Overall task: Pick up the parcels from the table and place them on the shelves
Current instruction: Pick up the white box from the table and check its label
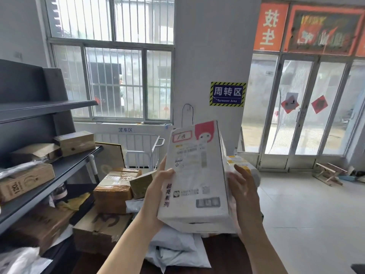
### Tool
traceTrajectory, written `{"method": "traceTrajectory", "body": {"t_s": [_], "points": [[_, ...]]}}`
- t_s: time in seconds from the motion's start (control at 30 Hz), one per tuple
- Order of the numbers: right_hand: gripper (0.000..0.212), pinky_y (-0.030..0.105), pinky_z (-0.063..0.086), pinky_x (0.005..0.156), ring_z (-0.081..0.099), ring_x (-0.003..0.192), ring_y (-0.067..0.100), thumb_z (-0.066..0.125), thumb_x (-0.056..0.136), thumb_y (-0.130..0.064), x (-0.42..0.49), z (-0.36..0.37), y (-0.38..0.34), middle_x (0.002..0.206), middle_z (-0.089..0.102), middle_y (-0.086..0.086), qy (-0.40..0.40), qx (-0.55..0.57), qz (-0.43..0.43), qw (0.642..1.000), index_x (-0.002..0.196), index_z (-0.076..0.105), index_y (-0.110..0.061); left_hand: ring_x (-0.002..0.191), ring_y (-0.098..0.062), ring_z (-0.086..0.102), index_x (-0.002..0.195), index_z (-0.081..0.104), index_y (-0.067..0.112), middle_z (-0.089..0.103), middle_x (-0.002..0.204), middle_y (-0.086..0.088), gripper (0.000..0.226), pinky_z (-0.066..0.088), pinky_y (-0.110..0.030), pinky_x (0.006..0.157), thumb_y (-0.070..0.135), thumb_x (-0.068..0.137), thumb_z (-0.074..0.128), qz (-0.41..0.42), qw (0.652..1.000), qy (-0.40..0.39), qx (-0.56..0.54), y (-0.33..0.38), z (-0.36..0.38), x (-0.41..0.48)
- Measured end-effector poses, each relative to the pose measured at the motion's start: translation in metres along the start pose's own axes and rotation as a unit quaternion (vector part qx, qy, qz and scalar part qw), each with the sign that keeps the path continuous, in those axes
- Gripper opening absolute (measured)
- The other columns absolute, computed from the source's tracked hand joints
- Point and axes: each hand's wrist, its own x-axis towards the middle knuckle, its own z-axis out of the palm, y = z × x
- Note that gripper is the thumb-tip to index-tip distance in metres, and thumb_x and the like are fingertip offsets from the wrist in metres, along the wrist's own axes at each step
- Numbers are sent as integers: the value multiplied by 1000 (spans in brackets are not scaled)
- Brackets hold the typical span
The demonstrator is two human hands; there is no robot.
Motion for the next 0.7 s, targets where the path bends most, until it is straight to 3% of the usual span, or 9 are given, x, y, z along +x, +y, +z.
{"method": "traceTrajectory", "body": {"t_s": [0.07, 0.13, 0.2, 0.27, 0.33, 0.47, 0.6, 0.7], "points": [[17, 32, 57, 78, 73, 100, 15, 59, 95, -40, 1, 9, -13, 109, 75, -6, 2, -21, -25, 999, 108, 70, -45, 101, -34, 70, 142, 51, 30, 69, 129, -15, 72, 60, -43, 72, 22, 72, 65, 38, 994, 28, 97, -6, 5, 0], [42, 21, 59, 68, 77, 88, 11, 50, 95, -55, 2, 12, -20, 102, 75, 3, -55, 17, -13, 998, 127, 62, -31, 113, -35, 67, 146, 43, 36, 61, 140, -12, 70, 58, -45, 81, 22, 78, 58, 56, 987, 51, 145, -13, 8, 1], [76, 14, 58, 63, 77, 84, 5, 60, 78, -71, 3, 15, -21, 103, 75, 6, -95, 51, 2, 994, 134, 55, -21, 124, -36, 61, 151, 36, 35, 56, 147, -11, 70, 53, -52, 94, 27, 83, 54, 51, 987, 57, 140, -17, 10, 3], [64, 25, 60, 78, 72, 109, 17, 59, 79, -66, 0, 18, -17, 124, 73, 3, -153, 97, 30, 983, 136, 57, -35, 128, -37, 59, 154, 34, 30, 56, 147, -12, 73, 48, -58, 101, 34, 85, 56, 55, 986, 56, 146, -16, 10, 2], [63, 36, 59, 87, 65, 121, 26, 55, 84, -58, -8, 15, -10, 137, 65, 5, -136, 110, 38, 984, 143, 48, -38, 127, -37, 59, 154, 36, 27, 58, 146, -12, 76, 48, -58, 101, 37, 82, 58, 56, 985, 54, 151, -14, 9, 5], [59, 40, 59, 88, 63, 122, 31, 54, 91, -47, -4, 15, -13, 138, 62, 8, -120, 74, -4, 990, 147, 43, -30, 127, -40, 58, 153, 37, 31, 57, 147, -12, 68, 46, -62, 102, 25, 87, 52, 65, 981, 52, 174, -15, 10, 10], [46, 38, 59, 87, 63, 122, 28, 48, 99, -32, 0, 16, -24, 139, 62, 5, -103, 66, -66, 990, 145, 45, -34, 129, -39, 57, 152, 38, 37, 57, 147, -10, 68, 42, -67, 104, 29, 87, 55, 90, 976, 28, 197, -8, 19, 11], [49, 43, 55, 96, 56, 130, 27, 47, 100, -35, 3, 17, -40, 146, 55, 3, -100, 48, -125, 986, 149, 40, -33, 130, -37, 57, 152, 38, 39, 56, 149, -8, 68, 47, -64, 101, 35, 86, 56, 136, 969, -11, 206, 6, 28, 14]]}}
